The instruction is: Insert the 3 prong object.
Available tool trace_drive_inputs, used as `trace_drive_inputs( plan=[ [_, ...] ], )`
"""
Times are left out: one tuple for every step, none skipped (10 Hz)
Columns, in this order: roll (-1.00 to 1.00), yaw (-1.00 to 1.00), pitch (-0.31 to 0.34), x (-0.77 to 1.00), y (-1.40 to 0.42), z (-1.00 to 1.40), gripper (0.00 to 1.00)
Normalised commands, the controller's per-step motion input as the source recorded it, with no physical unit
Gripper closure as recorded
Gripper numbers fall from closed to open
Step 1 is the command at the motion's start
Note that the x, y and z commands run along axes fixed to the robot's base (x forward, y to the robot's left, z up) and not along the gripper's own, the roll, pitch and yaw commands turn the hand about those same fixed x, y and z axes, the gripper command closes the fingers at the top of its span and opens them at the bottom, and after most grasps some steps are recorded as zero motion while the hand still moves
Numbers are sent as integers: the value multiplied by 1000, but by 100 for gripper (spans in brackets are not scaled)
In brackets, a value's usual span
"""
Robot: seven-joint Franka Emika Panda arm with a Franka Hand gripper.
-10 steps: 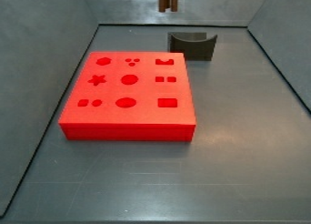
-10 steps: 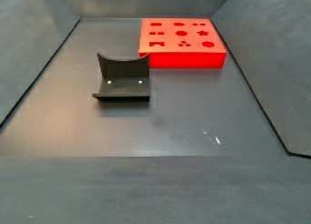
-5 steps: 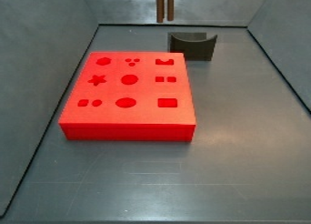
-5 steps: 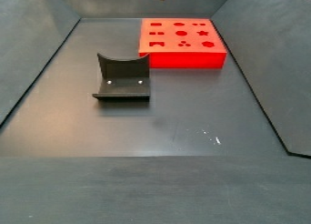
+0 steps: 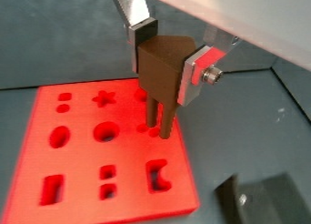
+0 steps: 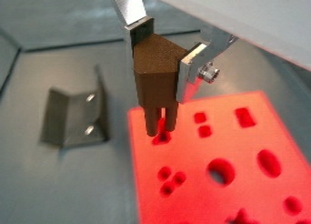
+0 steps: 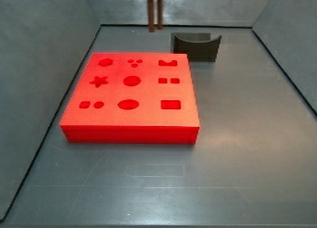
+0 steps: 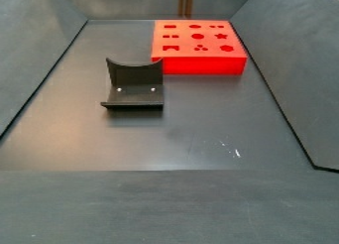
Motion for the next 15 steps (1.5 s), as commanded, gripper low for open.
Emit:
trace_drive_inputs(
  plan=[
    [-116, 400, -37, -480, 474, -271, 100],
    [-51, 437, -66, -263, -40, -240, 100],
    [17, 937, -47, -69, -186, -283, 100],
    [0, 1000, -41, 0, 0, -294, 100],
    [16, 1000, -36, -6, 0, -306, 100],
    [57, 1000, -36, -14, 0, -257, 100],
    [167, 777, -124, -280, -234, -126, 100],
    [123, 300, -110, -177, -363, -6, 100],
    [126, 237, -54, -63, -400, 0, 100],
    [9, 0, 0, 0, 0, -9, 100],
    [179, -97, 219, 243, 0, -109, 100],
    [273, -311, 369, 249, 0, -169, 100],
    [223, -431, 364, 117, 51, -100, 100],
    [91, -217, 174, 80, 3, -37, 100],
    [0, 0, 0, 0, 0, -46, 100]
  ],
)
